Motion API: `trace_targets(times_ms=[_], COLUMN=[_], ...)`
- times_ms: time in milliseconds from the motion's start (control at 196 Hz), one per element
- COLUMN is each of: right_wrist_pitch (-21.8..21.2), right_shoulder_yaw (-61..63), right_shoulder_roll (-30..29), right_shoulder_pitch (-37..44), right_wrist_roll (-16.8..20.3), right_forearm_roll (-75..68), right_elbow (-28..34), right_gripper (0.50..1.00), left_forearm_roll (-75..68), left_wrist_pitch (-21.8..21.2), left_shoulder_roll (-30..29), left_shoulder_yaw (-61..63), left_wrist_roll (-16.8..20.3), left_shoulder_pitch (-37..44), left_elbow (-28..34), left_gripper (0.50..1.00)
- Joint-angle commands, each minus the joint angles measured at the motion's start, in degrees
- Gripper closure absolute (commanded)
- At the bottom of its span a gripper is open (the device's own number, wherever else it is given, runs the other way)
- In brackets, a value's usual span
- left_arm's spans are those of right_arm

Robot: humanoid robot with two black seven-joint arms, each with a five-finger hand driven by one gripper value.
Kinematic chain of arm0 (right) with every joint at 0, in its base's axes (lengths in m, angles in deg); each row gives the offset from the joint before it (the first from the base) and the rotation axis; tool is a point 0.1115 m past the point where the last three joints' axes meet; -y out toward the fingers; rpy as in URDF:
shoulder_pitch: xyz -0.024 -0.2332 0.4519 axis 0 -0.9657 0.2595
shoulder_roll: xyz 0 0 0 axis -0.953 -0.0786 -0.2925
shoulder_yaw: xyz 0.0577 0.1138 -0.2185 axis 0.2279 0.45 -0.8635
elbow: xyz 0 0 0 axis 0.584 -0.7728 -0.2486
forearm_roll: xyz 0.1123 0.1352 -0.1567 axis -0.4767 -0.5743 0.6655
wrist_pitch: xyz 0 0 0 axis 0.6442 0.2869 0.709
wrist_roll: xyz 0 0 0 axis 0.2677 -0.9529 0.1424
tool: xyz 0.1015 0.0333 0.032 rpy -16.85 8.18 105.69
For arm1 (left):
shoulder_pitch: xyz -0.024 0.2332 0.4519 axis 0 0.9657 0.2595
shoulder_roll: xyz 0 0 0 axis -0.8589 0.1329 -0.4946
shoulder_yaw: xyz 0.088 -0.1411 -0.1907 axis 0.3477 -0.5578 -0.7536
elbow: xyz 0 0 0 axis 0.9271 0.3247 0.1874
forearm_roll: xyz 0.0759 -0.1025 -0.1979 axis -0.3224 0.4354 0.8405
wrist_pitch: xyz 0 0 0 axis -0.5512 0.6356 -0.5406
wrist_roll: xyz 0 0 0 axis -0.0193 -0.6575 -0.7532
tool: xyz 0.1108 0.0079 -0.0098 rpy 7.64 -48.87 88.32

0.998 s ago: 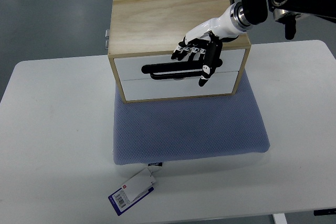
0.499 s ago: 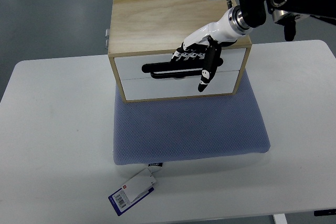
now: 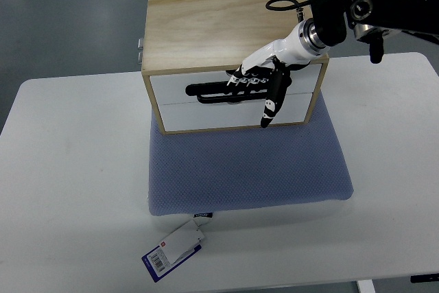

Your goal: Open wood drawer with right hand

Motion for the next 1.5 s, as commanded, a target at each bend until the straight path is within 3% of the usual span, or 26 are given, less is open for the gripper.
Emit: trace_targets(times_ms=[0,499,1493], right_wrist_pitch=[0.16,-2.14,-2.14], right_shoulder_yaw=[0.00,0.00,-1.14], right_shoulder_roll=[-0.18,-0.27,-0.01], right_shoulder_pitch=[-0.64,-0.29,1.55], right_wrist_roll=[0.00,0.09,0.35], right_forearm_roll=[0.07,-0.63,-5.64], right_elbow=[-0.18,0.44,5.36], right_gripper=[0.556,0.556,0.556], left_forearm_roll=[0.01,0.01,0.10], left_wrist_pitch=[-0.01,-0.01,-0.01], left_shoulder_roll=[0.00,0.00,0.00], left_shoulder_yaw=[0.00,0.00,0.00], left_wrist_roll=[0.00,0.00,0.00], left_shoulder_pitch=[0.00,0.00,0.00], left_elbow=[0.00,0.00,0.18], left_gripper=[0.500,0.500,0.500])
